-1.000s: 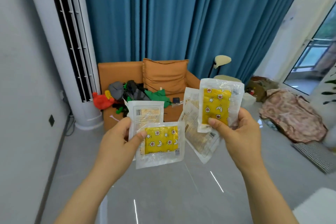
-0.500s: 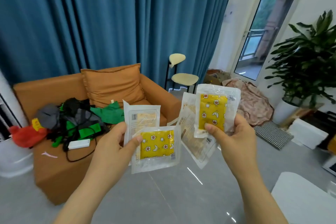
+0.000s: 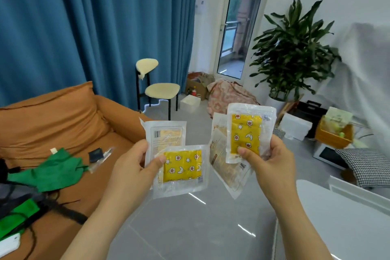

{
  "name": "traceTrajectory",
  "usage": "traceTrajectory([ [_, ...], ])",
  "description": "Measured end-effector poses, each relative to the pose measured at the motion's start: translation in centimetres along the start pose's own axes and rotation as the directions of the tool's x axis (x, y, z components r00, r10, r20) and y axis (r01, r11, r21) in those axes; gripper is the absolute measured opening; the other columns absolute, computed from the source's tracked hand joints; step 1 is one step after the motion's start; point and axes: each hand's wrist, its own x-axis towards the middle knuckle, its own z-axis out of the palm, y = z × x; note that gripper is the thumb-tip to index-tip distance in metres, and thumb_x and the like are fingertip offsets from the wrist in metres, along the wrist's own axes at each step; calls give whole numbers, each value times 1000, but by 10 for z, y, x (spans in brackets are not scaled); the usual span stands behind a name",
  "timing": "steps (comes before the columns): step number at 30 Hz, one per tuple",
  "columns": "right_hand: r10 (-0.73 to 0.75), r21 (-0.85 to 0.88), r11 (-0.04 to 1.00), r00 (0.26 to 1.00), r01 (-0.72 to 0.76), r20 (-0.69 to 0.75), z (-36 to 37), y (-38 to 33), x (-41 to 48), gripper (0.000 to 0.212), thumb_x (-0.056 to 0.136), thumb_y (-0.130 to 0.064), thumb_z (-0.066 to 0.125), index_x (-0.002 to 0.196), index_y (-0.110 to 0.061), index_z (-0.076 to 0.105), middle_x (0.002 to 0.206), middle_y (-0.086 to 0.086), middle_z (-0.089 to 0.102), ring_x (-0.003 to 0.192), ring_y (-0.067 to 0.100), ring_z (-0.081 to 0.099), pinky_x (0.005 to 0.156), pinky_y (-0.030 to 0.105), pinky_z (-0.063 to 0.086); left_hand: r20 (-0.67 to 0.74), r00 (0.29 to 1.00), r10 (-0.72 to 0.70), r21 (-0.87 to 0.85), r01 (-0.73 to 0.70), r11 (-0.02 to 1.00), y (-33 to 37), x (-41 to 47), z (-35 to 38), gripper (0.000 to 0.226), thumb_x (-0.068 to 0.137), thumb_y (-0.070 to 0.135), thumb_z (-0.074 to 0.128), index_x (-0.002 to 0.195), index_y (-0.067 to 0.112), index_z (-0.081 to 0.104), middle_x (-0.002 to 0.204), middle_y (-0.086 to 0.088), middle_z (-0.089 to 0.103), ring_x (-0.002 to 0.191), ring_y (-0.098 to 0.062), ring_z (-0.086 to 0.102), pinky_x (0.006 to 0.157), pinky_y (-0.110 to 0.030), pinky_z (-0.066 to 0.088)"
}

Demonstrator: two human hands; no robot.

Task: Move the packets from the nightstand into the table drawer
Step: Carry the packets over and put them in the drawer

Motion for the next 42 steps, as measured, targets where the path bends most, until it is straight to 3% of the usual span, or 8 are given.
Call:
traceTrajectory([
  [7,73,-50,995,980,-84,-183,13,29,49,36,72,-2,79,102,-17,66,91,-11,72,78,-1,69,63,10,53,206,977,46,22,-51,998,-8,109,38,8,90,23,61,94,30,60,89,23,65,75,13,62,51,-9,47],
  [11,106,-80,988,954,-134,-281,1,51,77,37,72,-4,79,98,-25,63,87,-17,69,76,-6,67,61,9,52,317,946,70,16,-79,997,-6,153,82,8,90,24,61,97,26,62,91,19,67,75,5,65,56,-14,47],
  [15,116,-119,978,923,-171,-368,-22,80,110,35,71,-4,80,93,-28,65,85,-16,71,77,-2,68,66,15,54,390,917,86,16,-100,995,-3,196,138,8,89,25,62,97,28,63,94,19,68,82,0,65,69,-28,54],
  [19,139,-132,968,895,-213,-425,-54,109,148,34,71,-4,80,94,-25,67,88,-9,73,79,4,69,74,29,57,455,885,95,10,-112,994,10,235,199,8,89,23,62,97,23,63,95,18,68,85,-2,65,68,-24,51],
  [22,163,-124,961,871,-246,-462,-81,126,175,33,70,-4,80,91,-26,66,87,-8,73,78,5,69,75,32,57,505,856,109,29,-144,989,25,259,244,8,90,24,61,98,23,62,93,21,66,84,0,63,64,-19,47],
  [35,186,-163,924,780,-345,-597,-153,188,285,35,72,-8,80,85,-33,61,87,-12,68,74,-6,65,61,9,51,687,706,175,-24,-218,976,59,357,408,13,90,22,61,102,28,62,98,17,67,87,-2,64,67,-20,48],
  [42,231,-155,886,706,-438,-669,-162,237,368,33,73,-13,80,94,-31,62,91,-13,69,79,-1,66,64,12,52,764,618,186,-21,-265,964,62,449,491,14,89,25,61,102,23,64,100,14,70,88,-11,66,81,-41,54],
])
